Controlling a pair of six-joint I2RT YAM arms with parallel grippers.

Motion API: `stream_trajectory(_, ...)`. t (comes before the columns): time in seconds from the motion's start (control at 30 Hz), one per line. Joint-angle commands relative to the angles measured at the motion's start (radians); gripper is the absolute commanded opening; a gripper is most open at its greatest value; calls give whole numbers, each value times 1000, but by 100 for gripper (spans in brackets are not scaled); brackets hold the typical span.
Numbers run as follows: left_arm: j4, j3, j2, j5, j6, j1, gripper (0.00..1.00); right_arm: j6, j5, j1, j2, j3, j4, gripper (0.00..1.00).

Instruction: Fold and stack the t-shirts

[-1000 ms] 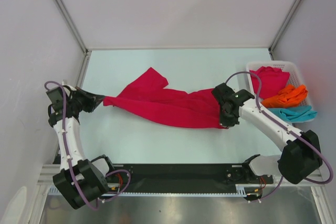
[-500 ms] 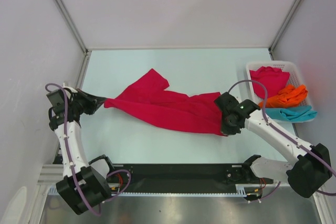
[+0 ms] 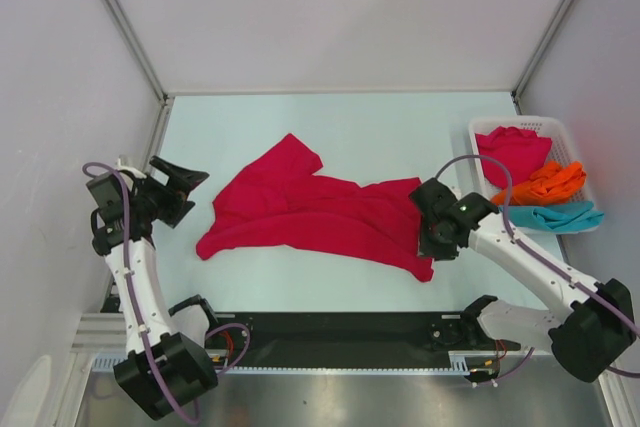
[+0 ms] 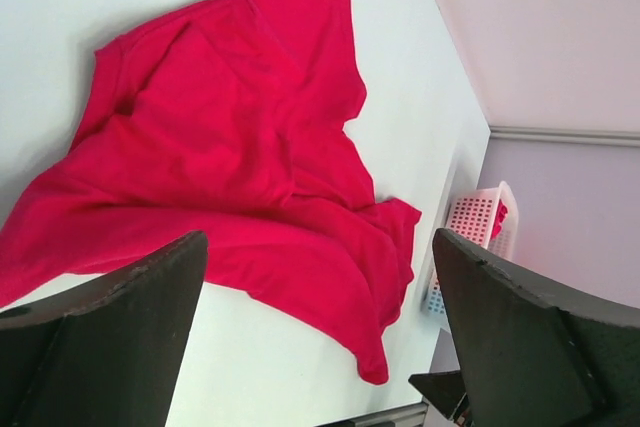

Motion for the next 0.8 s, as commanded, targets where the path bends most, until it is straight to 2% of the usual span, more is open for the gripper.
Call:
stream_trajectory(0.0, 32, 70, 11, -17, -4, -4, 99, -26, 33, 6, 60, 74, 72, 43)
stream_trajectory(0.23, 128, 107, 81, 35, -30, -7, 99, -129, 63, -38, 276, 206, 213, 46)
stream_trajectory(0.4, 152, 124, 100, 83, -23, -56, 100, -227, -41, -161, 408, 319, 336, 46)
stream_trajectory(0.57, 162, 87, 34, 81, -26, -88, 100, -284, -62, -239, 592, 462, 352, 46)
stream_trajectory(0.77, 159, 58, 15, 90, -19, -90, 99, -307, -66, -250, 727, 554, 350, 46)
